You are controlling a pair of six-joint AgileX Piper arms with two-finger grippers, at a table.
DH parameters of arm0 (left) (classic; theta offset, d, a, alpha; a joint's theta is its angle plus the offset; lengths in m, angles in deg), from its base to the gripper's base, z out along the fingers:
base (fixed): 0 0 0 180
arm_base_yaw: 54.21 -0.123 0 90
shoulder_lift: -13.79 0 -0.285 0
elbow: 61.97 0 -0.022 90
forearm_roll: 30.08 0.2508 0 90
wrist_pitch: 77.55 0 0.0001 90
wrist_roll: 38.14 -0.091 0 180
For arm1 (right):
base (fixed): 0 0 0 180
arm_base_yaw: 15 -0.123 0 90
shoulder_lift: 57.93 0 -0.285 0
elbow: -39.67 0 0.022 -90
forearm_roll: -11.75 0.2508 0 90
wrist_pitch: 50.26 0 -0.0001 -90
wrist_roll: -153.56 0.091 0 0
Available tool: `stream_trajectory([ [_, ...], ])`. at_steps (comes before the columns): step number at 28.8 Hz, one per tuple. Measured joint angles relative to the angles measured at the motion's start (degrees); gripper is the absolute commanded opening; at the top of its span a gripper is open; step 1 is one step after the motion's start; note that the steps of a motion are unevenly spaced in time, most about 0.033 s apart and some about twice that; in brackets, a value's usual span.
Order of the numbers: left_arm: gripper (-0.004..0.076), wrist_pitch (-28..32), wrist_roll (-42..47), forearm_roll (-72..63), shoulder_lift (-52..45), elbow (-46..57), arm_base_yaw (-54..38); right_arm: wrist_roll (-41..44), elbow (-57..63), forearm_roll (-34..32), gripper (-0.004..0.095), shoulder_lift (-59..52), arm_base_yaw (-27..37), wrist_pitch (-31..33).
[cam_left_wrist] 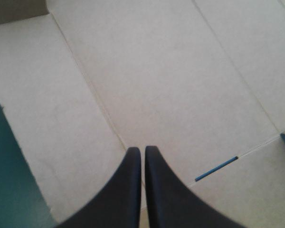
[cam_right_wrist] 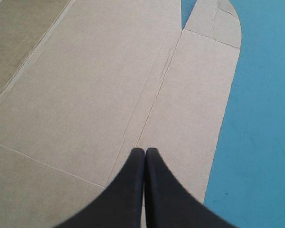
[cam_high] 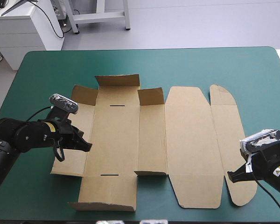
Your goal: Fold the box
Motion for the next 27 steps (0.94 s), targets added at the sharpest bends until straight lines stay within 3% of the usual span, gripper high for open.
stream_trajectory([
  [6,0.0016,-5.95,-4.42,-0.91,-0.06,-0.19,-10.69,0.0,0.0,0.0,-0.0016,0.0,0.0,0.11],
  [19,0.0017,-9.09,-14.82,-11.29,-0.46,-0.19,-32.07,0.0,0.0,0.0,-0.0016,-0.04,0.0,0.28],
  [27,0.0016,-10.52,-22.84,-20.84,-0.52,-0.19,-37.43,0.0,0.0,0.06,-0.0016,-0.04,0.0,0.4],
])
